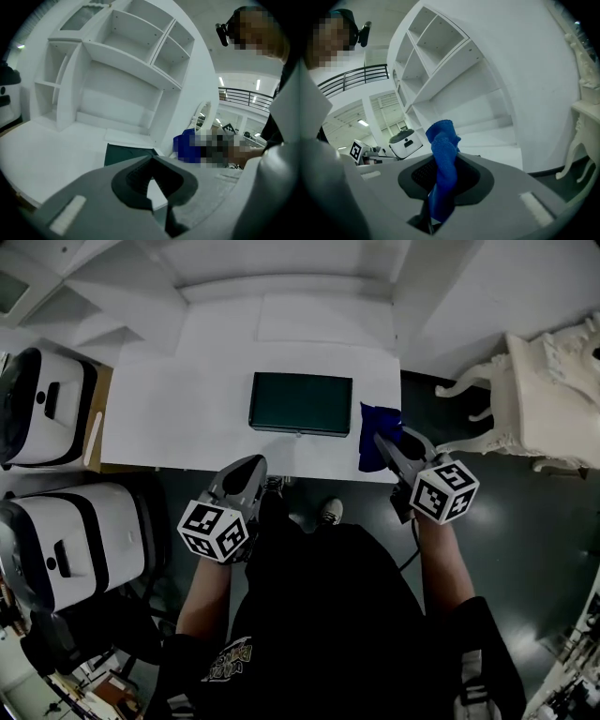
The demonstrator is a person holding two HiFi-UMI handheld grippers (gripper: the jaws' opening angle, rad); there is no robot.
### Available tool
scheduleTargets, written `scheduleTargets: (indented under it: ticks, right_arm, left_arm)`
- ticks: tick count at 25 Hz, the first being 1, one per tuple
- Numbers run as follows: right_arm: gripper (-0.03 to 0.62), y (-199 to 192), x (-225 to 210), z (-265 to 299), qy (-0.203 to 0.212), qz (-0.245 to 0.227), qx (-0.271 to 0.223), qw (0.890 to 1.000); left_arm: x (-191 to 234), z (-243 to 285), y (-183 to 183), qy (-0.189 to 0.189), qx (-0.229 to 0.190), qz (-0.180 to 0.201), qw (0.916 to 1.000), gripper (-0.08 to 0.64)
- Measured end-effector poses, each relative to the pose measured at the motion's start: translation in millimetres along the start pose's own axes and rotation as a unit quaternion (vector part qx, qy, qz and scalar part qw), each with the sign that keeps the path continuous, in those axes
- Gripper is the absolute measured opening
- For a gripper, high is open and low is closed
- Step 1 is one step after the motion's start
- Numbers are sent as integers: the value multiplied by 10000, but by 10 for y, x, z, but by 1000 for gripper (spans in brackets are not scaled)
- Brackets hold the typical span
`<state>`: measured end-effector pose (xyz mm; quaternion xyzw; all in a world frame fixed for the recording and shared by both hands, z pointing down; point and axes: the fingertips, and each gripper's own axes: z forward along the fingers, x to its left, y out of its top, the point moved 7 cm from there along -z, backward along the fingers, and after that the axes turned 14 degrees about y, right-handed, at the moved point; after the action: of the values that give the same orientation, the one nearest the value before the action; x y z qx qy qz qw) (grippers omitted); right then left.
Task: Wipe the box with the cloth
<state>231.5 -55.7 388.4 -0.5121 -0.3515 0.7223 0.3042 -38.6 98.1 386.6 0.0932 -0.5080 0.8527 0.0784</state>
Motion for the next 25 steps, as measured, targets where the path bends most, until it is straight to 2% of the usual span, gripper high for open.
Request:
scheduleTargets:
  ticks: [4, 9, 16, 21, 25]
  right_arm:
    - [100, -82, 36, 89, 228, -5, 133, 9997]
    - [100, -212, 172, 146, 369, 50, 247, 9990]
    - [100, -390, 343, 172, 388, 126, 433, 9982]
    - [98, -589, 444, 278, 268, 274, 374, 9986]
    - [98, -730, 626, 337, 122, 334, 307, 9989]
  left_arm:
    - [-61, -174, -131, 169, 61, -58, 9998, 2]
    - [-99, -335, -161, 151, 56, 29, 9999, 2]
    - [-106, -340, -256, -231, 266, 73, 9994, 2]
    - [-52, -244, -355, -574, 463, 237, 9970, 2]
    - [18, -309, -377, -832, 462, 260, 9951, 2]
